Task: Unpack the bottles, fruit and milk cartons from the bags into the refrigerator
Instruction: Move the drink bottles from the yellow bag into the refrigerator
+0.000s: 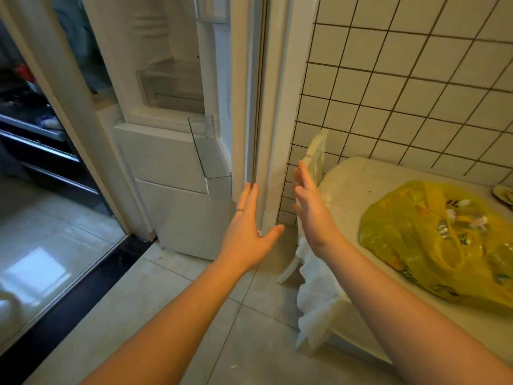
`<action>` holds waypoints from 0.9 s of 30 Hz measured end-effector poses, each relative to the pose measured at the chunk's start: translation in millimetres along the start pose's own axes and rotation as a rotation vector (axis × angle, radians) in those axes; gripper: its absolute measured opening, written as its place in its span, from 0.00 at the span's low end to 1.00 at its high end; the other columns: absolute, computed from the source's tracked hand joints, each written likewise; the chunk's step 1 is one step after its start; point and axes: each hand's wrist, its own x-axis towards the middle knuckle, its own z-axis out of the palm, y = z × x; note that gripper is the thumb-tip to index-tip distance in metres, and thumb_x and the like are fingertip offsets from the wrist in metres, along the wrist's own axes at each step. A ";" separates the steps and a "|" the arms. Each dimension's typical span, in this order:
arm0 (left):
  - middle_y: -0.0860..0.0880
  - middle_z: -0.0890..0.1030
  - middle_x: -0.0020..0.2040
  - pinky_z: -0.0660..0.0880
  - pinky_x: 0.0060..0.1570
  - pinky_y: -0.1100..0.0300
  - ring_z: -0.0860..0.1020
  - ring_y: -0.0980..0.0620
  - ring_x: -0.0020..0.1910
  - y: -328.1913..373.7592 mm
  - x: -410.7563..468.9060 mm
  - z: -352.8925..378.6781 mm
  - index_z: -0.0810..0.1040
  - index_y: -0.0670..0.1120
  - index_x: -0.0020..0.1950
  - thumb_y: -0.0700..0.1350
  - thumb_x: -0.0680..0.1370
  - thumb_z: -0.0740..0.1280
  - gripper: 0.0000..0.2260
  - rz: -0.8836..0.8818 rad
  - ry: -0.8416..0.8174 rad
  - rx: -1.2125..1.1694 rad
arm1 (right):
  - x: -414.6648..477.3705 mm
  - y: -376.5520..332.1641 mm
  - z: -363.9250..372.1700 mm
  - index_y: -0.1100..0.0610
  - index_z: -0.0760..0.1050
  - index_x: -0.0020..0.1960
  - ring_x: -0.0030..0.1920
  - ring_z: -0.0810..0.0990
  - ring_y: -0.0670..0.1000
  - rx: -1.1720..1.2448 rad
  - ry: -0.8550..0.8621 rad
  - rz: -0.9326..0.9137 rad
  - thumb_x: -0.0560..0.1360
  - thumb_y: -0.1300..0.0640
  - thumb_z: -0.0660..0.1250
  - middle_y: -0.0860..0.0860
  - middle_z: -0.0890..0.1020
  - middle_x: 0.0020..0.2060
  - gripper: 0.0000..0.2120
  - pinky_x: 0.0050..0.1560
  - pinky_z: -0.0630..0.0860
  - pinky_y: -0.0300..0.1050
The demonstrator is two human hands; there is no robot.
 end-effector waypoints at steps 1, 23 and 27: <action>0.58 0.41 0.82 0.55 0.70 0.62 0.49 0.62 0.77 2.2 -5.4 4.2 0.44 0.54 0.82 0.55 0.77 0.71 0.43 -0.014 0.007 0.006 | -5.8 4.9 -8.6 0.44 0.51 0.80 0.78 0.54 0.44 -0.047 -0.013 -0.003 0.82 0.54 0.54 0.43 0.56 0.79 0.27 0.77 0.54 0.47; 0.52 0.45 0.82 0.53 0.76 0.41 0.45 0.45 0.81 45.2 36.2 239.7 0.53 0.57 0.81 0.72 0.75 0.50 0.37 0.335 -0.406 0.337 | -114.4 98.8 -267.5 0.39 0.44 0.80 0.80 0.42 0.53 -1.416 0.118 0.260 0.77 0.32 0.42 0.42 0.45 0.80 0.33 0.76 0.46 0.65; 0.48 0.58 0.81 0.60 0.73 0.41 0.55 0.42 0.79 81.0 69.6 296.0 0.63 0.54 0.78 0.69 0.75 0.57 0.34 0.372 -0.434 0.271 | -113.8 96.6 -324.9 0.40 0.47 0.80 0.80 0.45 0.52 -1.413 0.190 0.285 0.78 0.33 0.47 0.41 0.48 0.80 0.32 0.76 0.47 0.64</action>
